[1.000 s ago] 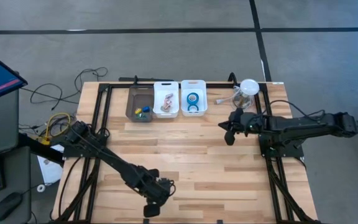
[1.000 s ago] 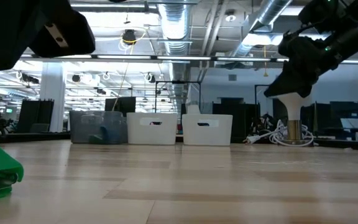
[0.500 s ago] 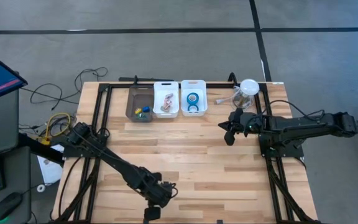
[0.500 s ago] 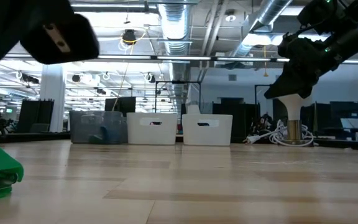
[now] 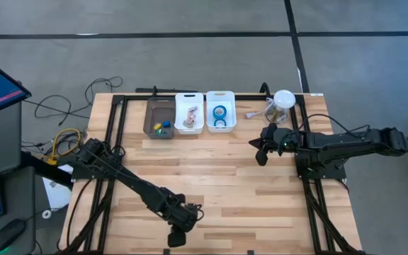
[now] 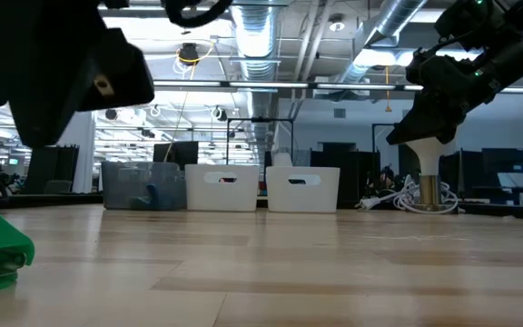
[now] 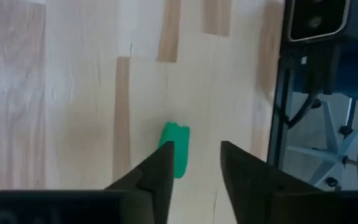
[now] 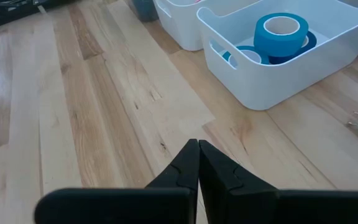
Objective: Pick and place Stapler, Stapler remover, tape
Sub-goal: Put the green stapler into the black bin
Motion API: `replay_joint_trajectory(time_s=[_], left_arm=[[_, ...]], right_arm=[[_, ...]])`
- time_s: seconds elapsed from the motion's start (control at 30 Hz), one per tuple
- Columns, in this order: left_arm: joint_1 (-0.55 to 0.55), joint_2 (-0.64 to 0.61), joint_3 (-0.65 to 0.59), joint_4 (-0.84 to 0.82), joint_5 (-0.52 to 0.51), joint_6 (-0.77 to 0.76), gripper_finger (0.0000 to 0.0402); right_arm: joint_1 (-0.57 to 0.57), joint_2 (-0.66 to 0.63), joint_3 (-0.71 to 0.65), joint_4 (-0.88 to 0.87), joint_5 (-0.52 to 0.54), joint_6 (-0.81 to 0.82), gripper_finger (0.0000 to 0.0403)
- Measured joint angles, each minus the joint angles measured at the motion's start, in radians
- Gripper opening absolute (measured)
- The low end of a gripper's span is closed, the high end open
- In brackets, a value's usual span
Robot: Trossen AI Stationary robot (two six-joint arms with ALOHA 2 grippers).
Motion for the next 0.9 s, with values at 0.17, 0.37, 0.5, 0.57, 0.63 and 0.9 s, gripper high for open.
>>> replay_joint_trajectory(time_s=[0.17,0.37,0.5,0.57,0.63,0.9], left_arm=[[0.003,0.0,-0.025,0.01,-0.002,-0.027,0.0154],[0.0,0.0,-0.081,0.07,-0.001,-0.049,0.0167],[-0.002,0.0,-0.104,0.143,0.0,-0.05,0.0168],[-0.004,0.0,-0.112,0.178,0.0,-0.05,0.0168],[-0.004,0.0,-0.123,0.189,0.0,-0.05,0.0168],[-0.023,0.017,-0.168,0.193,0.039,-0.042,0.0168]], right_arm=[[0.0,0.0,0.0,0.0,-0.002,0.0,0.0001],[0.0,0.0,0.0,-0.001,-0.002,0.0,0.0001],[0.0,0.0,0.0,-0.001,-0.002,0.0,0.0001],[0.0,0.0,0.0,-0.001,-0.002,0.0,0.0001],[0.0,0.0,0.0,-0.001,-0.002,0.0,0.0001],[0.0,0.0,0.0,0.0,-0.002,-0.001,0.0001]])
